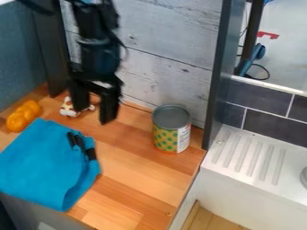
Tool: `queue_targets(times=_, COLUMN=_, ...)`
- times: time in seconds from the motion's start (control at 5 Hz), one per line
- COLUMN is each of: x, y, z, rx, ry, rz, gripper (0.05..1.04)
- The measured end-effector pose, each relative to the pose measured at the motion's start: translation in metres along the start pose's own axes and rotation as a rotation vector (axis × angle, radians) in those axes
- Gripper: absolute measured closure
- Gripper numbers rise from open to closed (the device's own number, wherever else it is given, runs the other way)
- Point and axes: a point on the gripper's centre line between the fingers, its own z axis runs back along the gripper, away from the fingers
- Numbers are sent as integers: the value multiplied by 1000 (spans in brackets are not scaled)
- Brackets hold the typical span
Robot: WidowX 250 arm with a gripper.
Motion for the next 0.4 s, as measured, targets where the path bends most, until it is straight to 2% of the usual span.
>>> queue_targets(times=0.2, x=-23, y=8, z=5, rx=-15, ry=9, rz=36, gripper=83)
queue_targets(times=0.4, x=-39, y=16, z=12, rx=25, ry=4, rz=47, gripper=83)
